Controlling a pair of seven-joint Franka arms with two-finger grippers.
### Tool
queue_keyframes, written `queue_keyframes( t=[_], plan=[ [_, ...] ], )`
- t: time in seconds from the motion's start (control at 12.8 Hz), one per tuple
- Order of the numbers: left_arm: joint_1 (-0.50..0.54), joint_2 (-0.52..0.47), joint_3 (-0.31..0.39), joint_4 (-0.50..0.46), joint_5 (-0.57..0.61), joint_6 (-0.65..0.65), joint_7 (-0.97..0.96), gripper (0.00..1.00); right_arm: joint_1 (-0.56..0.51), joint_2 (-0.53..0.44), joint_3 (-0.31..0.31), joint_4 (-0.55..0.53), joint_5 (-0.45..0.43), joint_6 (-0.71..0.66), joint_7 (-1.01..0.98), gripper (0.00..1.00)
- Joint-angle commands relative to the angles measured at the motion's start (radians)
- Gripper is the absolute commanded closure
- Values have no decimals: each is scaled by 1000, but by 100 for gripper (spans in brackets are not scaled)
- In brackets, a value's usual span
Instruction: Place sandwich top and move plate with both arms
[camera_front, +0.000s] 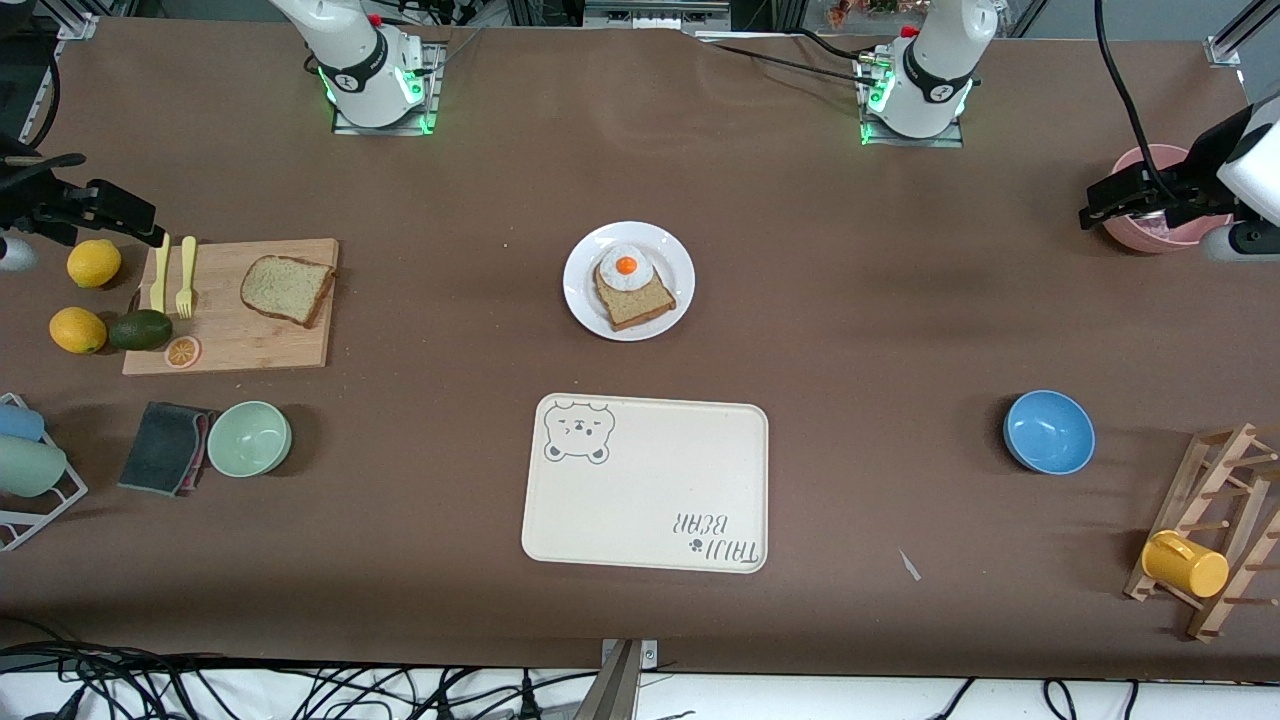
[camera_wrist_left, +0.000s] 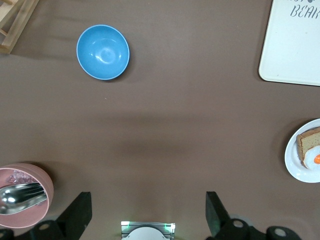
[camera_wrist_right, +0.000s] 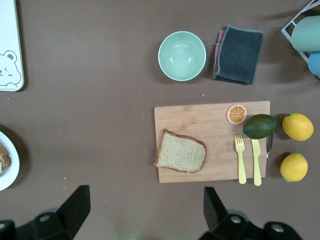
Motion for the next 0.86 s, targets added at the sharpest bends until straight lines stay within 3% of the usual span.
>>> queue_keyframes(
  t=[0.0, 0.78],
  plan=[
    [8, -4, -9, -3, 22, -8, 17, 0, 5, 5, -4, 22, -11, -6, 21, 0],
    [8, -4, -9, -3, 22, -8, 17, 0, 5, 7, -4, 18, -11, 2, 54, 0]
  ],
)
